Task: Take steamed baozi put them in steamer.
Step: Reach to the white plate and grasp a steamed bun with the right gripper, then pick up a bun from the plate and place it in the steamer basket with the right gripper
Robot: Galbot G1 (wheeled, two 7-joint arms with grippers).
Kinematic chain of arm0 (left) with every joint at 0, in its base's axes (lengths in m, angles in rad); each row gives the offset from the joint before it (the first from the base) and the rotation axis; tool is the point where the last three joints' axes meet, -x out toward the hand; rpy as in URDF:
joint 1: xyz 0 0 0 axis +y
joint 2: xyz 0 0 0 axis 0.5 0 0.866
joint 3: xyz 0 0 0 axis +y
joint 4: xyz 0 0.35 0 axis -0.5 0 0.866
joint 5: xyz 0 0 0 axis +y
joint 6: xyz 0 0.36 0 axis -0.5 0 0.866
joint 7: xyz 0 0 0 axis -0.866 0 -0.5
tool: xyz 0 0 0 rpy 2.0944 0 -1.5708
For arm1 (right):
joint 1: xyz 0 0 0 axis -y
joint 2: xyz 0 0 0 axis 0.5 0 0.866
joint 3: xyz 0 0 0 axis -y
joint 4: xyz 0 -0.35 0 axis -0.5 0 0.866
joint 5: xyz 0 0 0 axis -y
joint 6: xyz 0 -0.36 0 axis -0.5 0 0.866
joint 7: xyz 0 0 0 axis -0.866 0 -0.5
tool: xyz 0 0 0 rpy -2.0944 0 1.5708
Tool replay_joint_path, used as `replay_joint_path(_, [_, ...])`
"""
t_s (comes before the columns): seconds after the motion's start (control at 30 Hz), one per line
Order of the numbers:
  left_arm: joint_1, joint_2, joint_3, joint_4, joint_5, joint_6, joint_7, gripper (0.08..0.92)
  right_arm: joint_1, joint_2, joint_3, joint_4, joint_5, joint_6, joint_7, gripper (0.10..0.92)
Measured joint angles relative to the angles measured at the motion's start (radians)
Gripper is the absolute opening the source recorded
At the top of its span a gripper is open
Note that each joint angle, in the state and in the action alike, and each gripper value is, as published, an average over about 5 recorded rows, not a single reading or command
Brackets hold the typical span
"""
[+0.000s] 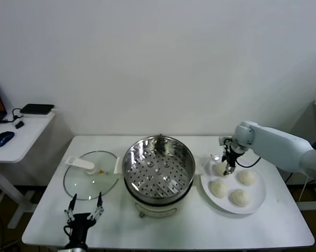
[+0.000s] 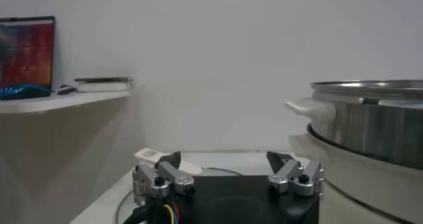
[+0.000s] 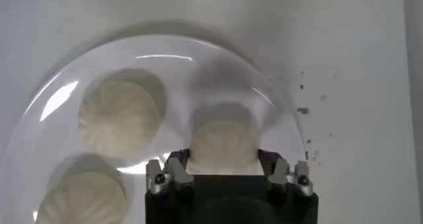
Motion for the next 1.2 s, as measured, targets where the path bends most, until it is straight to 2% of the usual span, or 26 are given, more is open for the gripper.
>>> replay_joint_path(0.13, [0.003,0.000,-0.003,0.000,0.000,-0.003,0.000,0.823,0.011,-0.006,-0.009,0.009,0.000,0.000,0.000,0.595])
replay_joint_path(0.4, [0.002,0.000,-0.005,-0.008,-0.001,-0.005,-0.001,0.823,0.068,-0.030,-0.052,0.060,0.016,0.009,-0.012,0.585])
replay_joint_path(0.77, [-0.002,0.002,-0.009,-0.007,-0.003,-0.005,0.000,0.823,0.347,-0.071,-0.225,0.265,0.077,0.058,-0.053,0.585])
replay_joint_path(1.2, [-0.002,0.007,-0.005,-0.017,-0.003,-0.004,-0.002,0.823,0.637,0.009,-0.268,0.480,0.118,0.264,-0.059,0.586])
